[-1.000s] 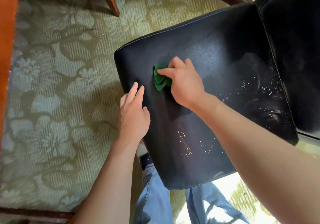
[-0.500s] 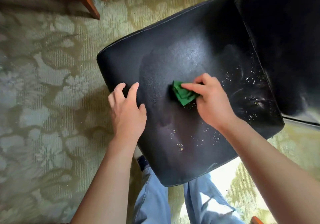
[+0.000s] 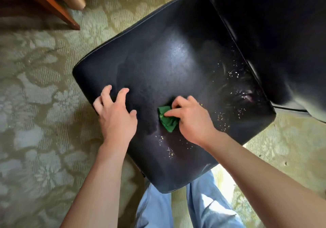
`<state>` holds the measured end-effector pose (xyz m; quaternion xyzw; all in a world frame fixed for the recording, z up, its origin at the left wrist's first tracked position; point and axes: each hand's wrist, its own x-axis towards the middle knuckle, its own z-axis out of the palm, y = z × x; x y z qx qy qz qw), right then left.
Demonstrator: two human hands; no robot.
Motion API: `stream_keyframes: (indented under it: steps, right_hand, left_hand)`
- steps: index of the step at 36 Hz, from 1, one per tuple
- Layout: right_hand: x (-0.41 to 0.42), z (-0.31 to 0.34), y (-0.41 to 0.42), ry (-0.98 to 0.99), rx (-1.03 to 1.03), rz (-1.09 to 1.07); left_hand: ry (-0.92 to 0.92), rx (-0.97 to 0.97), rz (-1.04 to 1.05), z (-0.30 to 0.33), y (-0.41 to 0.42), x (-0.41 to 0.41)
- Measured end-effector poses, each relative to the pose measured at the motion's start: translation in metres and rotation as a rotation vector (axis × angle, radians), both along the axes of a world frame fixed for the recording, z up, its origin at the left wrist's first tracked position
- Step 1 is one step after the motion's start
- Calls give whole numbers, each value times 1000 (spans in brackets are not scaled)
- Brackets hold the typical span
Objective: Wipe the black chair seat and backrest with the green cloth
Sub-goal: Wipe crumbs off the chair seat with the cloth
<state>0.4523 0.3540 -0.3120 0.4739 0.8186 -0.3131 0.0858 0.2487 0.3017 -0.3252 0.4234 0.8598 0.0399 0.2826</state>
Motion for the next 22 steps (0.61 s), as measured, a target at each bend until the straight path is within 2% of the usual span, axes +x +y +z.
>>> stream_keyframes:
  steps: [2,4,8,11,14,17,22]
  right_hand:
    - [0,2,-13,29,-65,64]
    - [4,5,-13,93,-84,27]
    - [22,9,33,212,147,-224]
    - [40,7,80,140,303,-411]
    - [54,-4,96,27,285,-525]
    - [55,-12,78,27,219,-506]
    - [50,-8,32,13,96,-321]
  left_hand:
    - [5,-11,2,1,2,0]
    - [6,-18,4,2,5,1]
    - [51,-29,8,5,13,7]
    - [94,27,-98,6,19,19]
    - [72,46,-173,4,25,34]
    - [67,25,-161,2,29,43]
    - [102,-12,-139,2,36,46]
